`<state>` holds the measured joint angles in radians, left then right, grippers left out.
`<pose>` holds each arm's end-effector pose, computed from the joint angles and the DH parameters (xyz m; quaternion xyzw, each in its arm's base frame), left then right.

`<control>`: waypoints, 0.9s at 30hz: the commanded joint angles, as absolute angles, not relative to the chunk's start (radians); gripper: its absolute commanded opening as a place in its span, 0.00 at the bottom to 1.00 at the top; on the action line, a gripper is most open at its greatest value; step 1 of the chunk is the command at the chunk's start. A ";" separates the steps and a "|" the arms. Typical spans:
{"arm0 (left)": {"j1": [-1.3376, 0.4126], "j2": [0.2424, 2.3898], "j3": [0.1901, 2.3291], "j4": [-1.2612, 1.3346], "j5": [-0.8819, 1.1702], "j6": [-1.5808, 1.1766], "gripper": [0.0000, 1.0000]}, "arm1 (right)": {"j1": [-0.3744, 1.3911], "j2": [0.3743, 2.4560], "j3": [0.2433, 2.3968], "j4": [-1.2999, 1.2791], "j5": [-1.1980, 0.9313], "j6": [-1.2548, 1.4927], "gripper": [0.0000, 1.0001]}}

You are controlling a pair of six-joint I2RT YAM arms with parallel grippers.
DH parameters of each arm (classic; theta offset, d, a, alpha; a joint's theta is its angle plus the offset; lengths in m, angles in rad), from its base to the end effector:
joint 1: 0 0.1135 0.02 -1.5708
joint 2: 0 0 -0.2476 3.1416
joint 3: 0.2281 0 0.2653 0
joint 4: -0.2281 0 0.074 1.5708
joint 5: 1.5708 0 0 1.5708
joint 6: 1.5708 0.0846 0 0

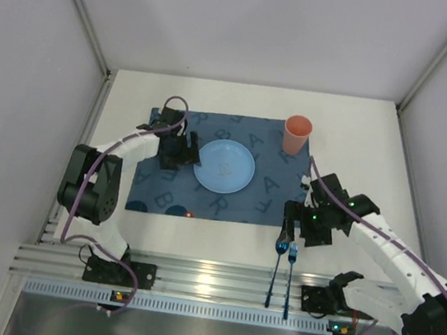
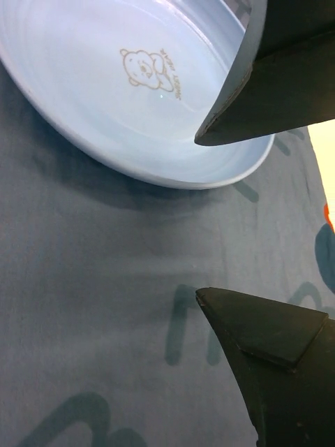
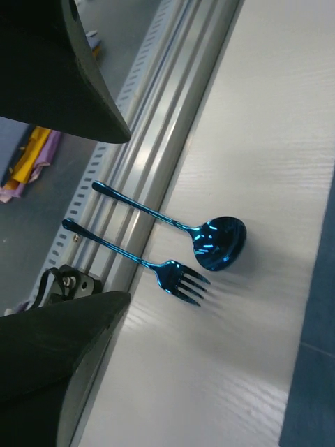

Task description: Set the dinner table for one person

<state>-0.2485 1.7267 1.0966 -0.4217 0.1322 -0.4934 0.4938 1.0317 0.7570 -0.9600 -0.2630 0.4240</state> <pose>0.3665 -0.1045 0.1172 -0.1010 0.9593 -0.1523 0.2155 0.1738 0.1185 0.1666 -0.0560 0.9760 0.1893 0.0914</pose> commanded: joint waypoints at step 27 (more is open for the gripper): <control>-0.244 1.226 0.979 -0.669 0.020 -0.449 0.88 | 0.956 1.368 0.637 -0.721 -0.078 0.815 0.34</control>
<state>-0.2481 1.2701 0.9897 -0.6331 0.0433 -0.4690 0.9360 1.3415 0.6548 -0.7773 -0.1215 0.7815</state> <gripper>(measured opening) 0.876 0.358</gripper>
